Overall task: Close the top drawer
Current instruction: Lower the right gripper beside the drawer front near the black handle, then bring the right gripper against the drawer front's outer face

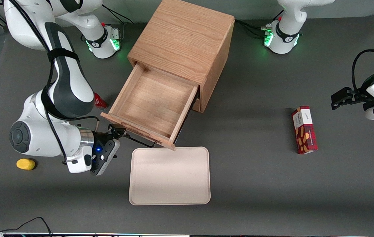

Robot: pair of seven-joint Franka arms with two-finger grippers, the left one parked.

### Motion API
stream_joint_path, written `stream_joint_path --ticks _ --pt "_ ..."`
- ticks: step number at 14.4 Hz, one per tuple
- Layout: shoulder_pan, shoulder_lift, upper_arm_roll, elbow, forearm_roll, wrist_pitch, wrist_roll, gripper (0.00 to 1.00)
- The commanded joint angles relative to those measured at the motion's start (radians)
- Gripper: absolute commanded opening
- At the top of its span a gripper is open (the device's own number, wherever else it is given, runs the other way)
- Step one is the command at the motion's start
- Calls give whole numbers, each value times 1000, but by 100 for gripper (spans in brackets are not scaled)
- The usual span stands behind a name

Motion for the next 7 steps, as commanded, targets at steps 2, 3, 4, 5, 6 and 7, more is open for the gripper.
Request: stream_joint_path --ticks 2,3,4,5,6,7 --pt "-9 34 -5 21 31 -14 -40 100" --pt "-9 37 -5 21 31 -14 -38 100" --pt "-8 40 -5 21 31 -14 -37 100" --pt "-9 49 -3 21 33 -14 -35 100" --pt "-9 51 -3 21 40 -14 -33 100" --pt "-8 51 -5 21 51 -14 -30 100"
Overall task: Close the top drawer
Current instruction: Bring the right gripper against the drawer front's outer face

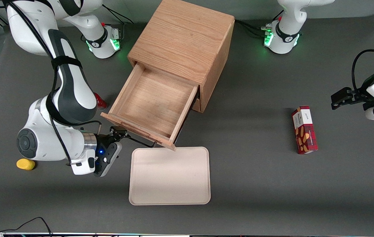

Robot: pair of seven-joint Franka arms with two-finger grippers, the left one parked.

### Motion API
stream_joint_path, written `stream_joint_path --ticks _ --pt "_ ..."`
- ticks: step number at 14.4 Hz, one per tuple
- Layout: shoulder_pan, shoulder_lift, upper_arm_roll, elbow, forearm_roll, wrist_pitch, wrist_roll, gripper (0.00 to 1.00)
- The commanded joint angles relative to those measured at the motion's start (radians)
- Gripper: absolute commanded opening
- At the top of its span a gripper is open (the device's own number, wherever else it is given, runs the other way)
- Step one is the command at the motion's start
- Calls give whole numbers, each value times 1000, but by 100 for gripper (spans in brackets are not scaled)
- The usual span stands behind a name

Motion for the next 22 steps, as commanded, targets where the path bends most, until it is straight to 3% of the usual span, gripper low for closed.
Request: stream_joint_path --ticks 1,14,21,22 --pt "-1 14 -3 22 46 -12 -17 100" --pt "12 35 -5 8 92 -7 3 100" --pt "16 50 -8 8 70 -1 14 100" --pt "17 46 -8 8 40 -1 58 100"
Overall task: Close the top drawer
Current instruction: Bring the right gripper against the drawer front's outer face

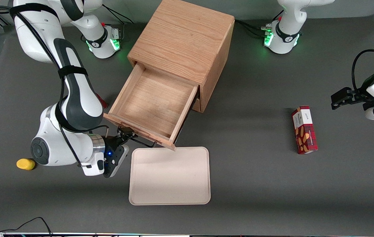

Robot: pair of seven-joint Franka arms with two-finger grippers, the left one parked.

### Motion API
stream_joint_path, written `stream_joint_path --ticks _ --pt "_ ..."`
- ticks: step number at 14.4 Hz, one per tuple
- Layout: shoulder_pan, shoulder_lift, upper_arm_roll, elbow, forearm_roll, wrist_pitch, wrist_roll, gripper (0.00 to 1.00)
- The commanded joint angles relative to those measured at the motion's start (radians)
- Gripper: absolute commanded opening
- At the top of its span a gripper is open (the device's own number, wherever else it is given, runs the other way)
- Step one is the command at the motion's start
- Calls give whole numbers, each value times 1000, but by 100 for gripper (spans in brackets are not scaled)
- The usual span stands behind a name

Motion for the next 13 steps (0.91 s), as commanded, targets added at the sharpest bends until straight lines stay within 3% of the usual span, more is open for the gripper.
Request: stream_joint_path --ticks 1,2,13 --pt "16 -5 -3 9 -73 -1 103 100" --pt "22 -8 0 9 -102 -1 138 100" --pt "54 -23 3 6 -180 -3 217 100"
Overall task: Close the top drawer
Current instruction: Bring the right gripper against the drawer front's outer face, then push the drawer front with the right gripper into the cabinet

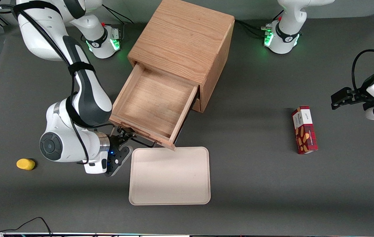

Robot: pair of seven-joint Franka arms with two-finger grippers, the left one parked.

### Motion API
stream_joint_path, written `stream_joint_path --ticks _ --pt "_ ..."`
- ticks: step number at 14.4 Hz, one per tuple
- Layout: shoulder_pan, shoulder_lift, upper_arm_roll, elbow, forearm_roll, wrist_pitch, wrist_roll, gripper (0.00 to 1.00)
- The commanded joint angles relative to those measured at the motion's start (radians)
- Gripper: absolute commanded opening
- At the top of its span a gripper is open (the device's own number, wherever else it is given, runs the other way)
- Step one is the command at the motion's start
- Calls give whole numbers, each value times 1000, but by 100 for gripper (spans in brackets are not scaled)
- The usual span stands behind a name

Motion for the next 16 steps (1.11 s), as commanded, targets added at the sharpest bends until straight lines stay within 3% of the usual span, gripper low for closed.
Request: stream_joint_path --ticks 1,12,16 --pt "31 -19 -3 -3 -39 -3 73 100" --pt "19 -86 66 -115 -67 -5 79 100" --pt "12 -118 105 -161 -105 -5 93 100"
